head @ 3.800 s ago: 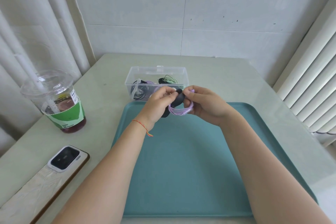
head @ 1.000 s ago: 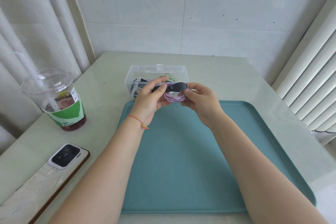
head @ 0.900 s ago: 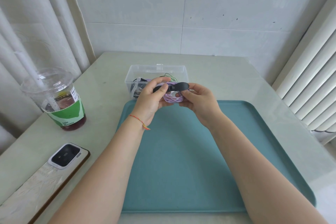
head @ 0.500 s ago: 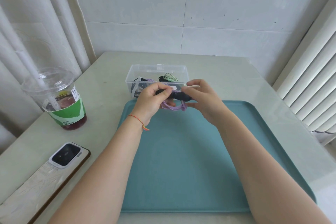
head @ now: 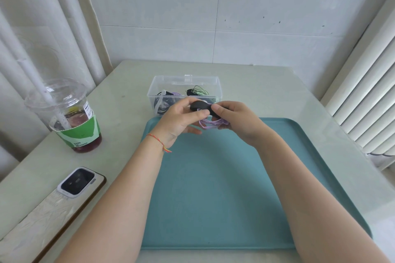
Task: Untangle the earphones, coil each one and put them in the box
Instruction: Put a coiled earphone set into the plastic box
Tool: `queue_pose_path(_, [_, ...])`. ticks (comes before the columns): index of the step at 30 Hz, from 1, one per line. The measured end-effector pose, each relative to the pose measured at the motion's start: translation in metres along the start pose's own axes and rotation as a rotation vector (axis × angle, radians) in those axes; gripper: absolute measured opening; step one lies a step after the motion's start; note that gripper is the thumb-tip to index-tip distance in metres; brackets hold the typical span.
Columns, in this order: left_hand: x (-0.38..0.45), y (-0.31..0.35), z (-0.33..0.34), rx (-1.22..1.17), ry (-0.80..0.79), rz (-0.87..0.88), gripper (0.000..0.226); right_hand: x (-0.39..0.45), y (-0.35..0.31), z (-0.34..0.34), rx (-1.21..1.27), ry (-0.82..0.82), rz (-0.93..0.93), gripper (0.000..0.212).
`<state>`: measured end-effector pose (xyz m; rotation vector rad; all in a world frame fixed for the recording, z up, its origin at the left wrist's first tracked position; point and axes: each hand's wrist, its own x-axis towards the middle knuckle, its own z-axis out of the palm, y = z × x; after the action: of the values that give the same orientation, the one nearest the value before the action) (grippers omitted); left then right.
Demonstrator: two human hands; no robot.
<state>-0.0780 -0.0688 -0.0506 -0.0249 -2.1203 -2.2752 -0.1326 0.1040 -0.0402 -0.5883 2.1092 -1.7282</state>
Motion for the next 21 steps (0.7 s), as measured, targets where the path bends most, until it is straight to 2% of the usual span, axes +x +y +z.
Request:
queue_pose_path(2, [0.001,-0.002,0.004,-0.056,0.023,-0.021,0.024,0.000,0.001,0.003,0.023,0.025,0.004,0.019])
queue_pose_path(5, [0.003,-0.002,0.013,-0.110,0.154,-0.023,0.019,0.003,0.003,0.013,0.035,0.106,-0.020,0.021])
queue_pose_path(8, [0.004,-0.003,0.014,-0.102,0.185,0.012,0.019,0.004,0.004,0.022,0.029,0.175,-0.073,0.019])
queue_pose_path(12, [0.005,-0.005,0.016,-0.052,0.270,0.070,0.030,0.003,0.004,0.027,0.030,0.240,-0.078,0.020])
queue_pose_path(15, [0.006,-0.008,0.023,0.057,0.414,0.143,0.034,0.003,0.004,0.030,0.038,0.281,-0.069,0.020])
queue_pose_path(18, [0.006,-0.011,0.029,0.202,0.577,0.219,0.029,0.002,0.002,0.033,0.065,0.325,-0.064,0.020])
queue_pose_path(21, [0.009,-0.015,0.031,0.286,0.639,0.257,0.020,0.001,0.000,0.037,0.090,0.339,-0.070,0.019])
